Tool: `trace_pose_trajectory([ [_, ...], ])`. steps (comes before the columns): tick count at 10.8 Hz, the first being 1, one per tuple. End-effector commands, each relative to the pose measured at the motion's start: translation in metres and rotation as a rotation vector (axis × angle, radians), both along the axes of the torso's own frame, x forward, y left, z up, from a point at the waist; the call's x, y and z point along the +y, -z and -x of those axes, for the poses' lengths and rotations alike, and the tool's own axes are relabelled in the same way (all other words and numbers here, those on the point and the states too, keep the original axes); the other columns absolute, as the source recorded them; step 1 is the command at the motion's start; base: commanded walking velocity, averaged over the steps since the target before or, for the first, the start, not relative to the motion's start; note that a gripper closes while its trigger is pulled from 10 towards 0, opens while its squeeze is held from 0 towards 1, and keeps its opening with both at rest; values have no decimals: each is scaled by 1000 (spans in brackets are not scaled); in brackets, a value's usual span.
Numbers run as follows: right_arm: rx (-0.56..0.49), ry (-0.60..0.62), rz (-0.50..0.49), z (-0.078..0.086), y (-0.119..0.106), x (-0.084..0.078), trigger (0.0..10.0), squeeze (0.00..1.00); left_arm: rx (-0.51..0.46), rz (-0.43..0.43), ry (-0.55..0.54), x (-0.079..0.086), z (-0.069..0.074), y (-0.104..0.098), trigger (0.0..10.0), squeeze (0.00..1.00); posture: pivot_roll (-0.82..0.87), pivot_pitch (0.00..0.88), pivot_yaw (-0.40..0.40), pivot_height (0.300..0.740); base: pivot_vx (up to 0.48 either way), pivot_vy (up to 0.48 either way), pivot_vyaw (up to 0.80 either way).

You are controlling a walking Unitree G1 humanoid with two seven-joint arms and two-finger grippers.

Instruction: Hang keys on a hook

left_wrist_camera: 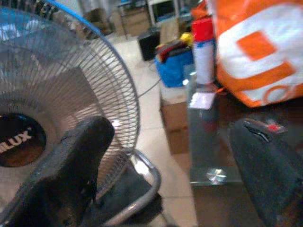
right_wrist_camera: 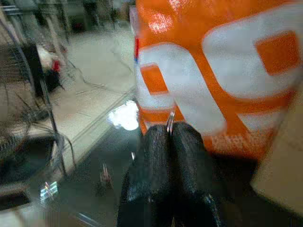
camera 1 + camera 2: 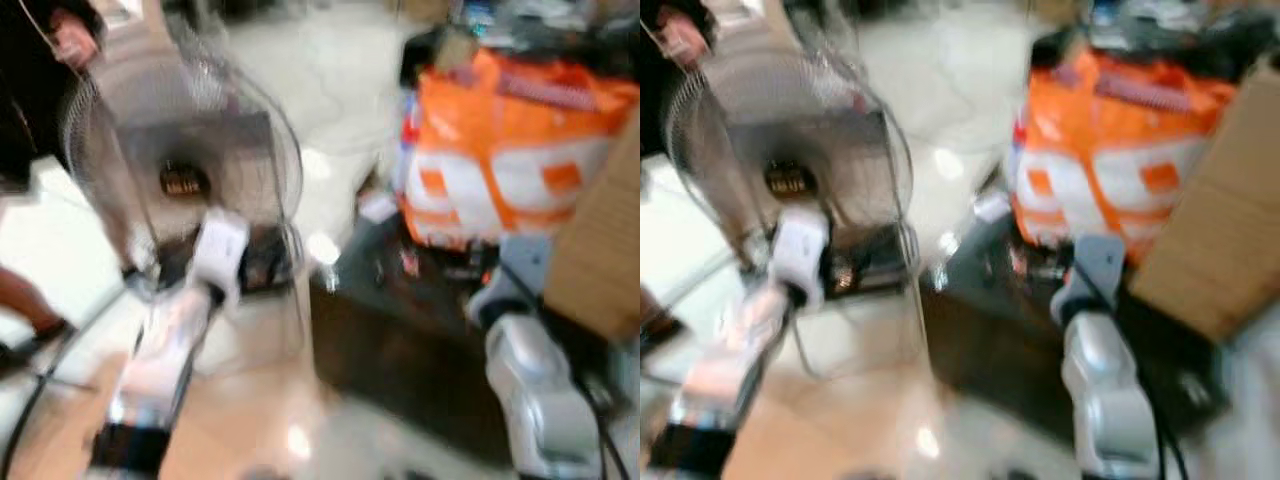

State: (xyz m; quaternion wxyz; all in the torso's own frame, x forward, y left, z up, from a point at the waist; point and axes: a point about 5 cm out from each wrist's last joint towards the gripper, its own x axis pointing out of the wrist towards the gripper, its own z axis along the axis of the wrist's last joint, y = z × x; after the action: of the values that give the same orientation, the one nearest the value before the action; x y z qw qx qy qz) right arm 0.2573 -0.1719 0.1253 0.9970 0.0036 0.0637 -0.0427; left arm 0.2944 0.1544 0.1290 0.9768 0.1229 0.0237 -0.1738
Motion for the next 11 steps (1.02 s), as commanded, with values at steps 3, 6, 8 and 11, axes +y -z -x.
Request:
trace_pose_trajectory([
  [3,-24,-13,9,-1,-5,1,10000,0,-15,3,-14,1,-1,-2,10000,0,-106,0,40,740,0,0,0],
  [6,-19,-14,7,-2,-5,1,10000,0,-13,9,-5,0,-1,-2,10000,0,-108,0,36,740,0,224,0],
  [8,-18,-15,6,-2,-5,0,10000,0,-12,12,-5,-1,-1,-2,10000,0,-108,0,35,740,0,368,0],
  [11,-14,-27,8,-3,-4,0,10000,0,-12,18,-9,-2,0,-1,10000,0,-100,0,13,740,0,373,0],
])
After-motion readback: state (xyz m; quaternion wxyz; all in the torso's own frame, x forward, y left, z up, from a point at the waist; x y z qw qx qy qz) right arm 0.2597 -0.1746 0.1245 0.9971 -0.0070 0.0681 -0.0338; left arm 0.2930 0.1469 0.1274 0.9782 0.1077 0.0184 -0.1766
